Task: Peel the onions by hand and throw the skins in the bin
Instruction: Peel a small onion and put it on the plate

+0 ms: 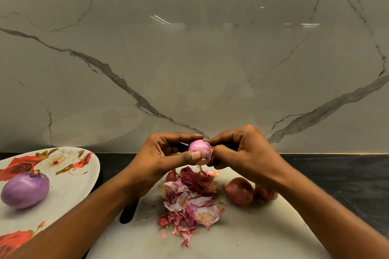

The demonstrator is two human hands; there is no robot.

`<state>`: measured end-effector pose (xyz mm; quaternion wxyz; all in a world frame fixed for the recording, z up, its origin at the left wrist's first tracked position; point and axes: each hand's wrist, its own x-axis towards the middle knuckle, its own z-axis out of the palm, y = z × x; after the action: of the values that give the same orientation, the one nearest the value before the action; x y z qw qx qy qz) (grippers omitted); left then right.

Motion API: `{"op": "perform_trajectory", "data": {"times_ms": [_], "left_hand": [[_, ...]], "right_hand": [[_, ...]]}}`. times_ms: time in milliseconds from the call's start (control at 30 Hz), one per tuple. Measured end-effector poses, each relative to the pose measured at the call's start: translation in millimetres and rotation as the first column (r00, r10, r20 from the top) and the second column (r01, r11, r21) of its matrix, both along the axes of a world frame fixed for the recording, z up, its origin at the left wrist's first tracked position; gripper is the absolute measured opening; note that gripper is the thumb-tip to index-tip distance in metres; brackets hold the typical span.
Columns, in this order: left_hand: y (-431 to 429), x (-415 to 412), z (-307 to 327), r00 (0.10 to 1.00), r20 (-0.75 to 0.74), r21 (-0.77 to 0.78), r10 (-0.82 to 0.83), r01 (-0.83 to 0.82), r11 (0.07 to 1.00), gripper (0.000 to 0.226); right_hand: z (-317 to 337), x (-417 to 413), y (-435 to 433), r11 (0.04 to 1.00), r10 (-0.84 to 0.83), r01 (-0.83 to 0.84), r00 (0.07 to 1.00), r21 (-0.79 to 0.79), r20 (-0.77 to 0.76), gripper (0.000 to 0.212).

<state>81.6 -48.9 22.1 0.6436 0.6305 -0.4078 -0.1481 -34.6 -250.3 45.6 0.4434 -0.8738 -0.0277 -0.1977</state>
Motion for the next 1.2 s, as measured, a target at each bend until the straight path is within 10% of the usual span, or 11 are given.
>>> {"op": "perform_trajectory", "data": {"times_ms": [1200], "left_hand": [[-2.3, 0.7, 2.6, 0.991, -0.088, -0.045, 0.098, -0.102, 0.994, 0.048]], "right_hand": [[-1.7, 2.0, -1.9, 0.998, 0.0, -0.005, 0.997, 0.062, 0.079, 0.022]]}}
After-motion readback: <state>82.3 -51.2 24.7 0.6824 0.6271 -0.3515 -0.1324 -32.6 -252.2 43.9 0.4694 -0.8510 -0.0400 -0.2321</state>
